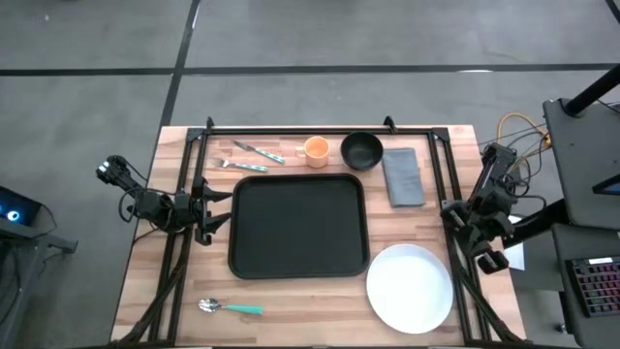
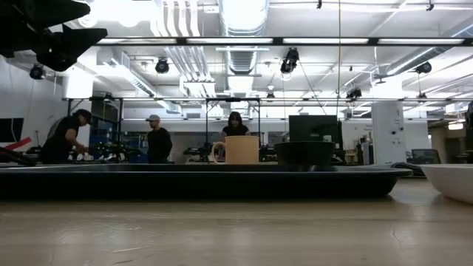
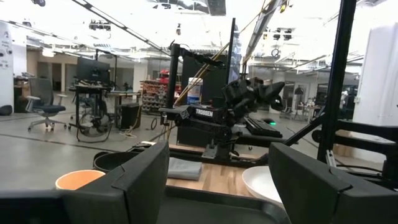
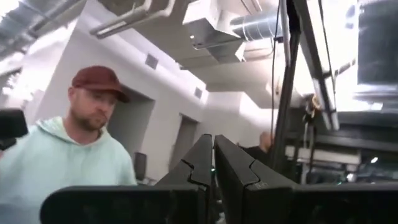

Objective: Set up tray
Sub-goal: Put the yellow mug on the top left of the black serving tray

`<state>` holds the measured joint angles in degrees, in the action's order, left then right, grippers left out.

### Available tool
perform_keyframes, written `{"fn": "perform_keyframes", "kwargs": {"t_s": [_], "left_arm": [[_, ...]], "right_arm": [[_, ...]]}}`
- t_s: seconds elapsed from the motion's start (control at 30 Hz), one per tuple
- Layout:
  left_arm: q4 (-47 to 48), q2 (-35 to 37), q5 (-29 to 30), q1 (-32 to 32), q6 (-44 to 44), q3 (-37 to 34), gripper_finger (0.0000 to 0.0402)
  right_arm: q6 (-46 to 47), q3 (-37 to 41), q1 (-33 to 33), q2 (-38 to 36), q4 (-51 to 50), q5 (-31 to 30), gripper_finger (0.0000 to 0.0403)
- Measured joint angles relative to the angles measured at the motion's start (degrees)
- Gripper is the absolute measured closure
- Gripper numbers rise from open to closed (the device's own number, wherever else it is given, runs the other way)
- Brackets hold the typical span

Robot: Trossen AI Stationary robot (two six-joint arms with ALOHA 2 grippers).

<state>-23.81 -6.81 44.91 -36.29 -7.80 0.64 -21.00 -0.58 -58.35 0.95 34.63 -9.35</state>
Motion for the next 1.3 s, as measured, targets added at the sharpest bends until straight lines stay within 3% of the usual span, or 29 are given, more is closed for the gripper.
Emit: {"fn": "perform_keyframes", "kwargs": {"t_s": [0.1, 0.3, 0.4, 0.47, 0.67, 1.03, 1.17, 1.3], "left_arm": [[0.0, 0.0, 0.0, 0.0, 0.9, 0.0, 0.0148], [0.0, 0.0, 4.3, 0.0, 1.4, 0.0, 0.0148], [0.0, -1.2, 11.7, 0.0, -1.3, 0.0, 0.0148], [0.1, -2.5, 15.2, 0.0, -2.9, 0.5, 0.0148], [0.1, -8.6, 15.7, 0.0, -7.9, 8.0, 0.0148], [6.5, -30.1, 24.9, 1.2, -24.5, 35.8, 0.0148], [18.9, -38.5, 26.1, 5.3, -23.4, 49.2, 0.0148], [43.0, -47.0, 24.3, 12.6, -12.9, 65.2, 0.0148]], "right_arm": [[-0.9, 0.0, 0.0, -0.1, -2.2, -10.3, 0.0394], [7.1, 0.0, 0.0, 0.5, -4.1, -56.1, 0.0394], [11.4, 0.0, 0.0, 1.0, -4.5, -68.8, 0.0394], [11.8, 0.0, 0.0, 1.4, -4.6, -70.0, 0.0394], [12.4, 0.0, 0.0, 3.7, -4.8, -68.6, 0.0394], [15.9, 0.0, 0.0, 12.3, -5.9, -68.4, 0.0394], [23.0, 0.0, 0.0, 17.5, -8.9, -68.4, 0.0394], [34.4, 0.0, 0.0, 23.8, -12.3, -68.2, 0.0394]]}}
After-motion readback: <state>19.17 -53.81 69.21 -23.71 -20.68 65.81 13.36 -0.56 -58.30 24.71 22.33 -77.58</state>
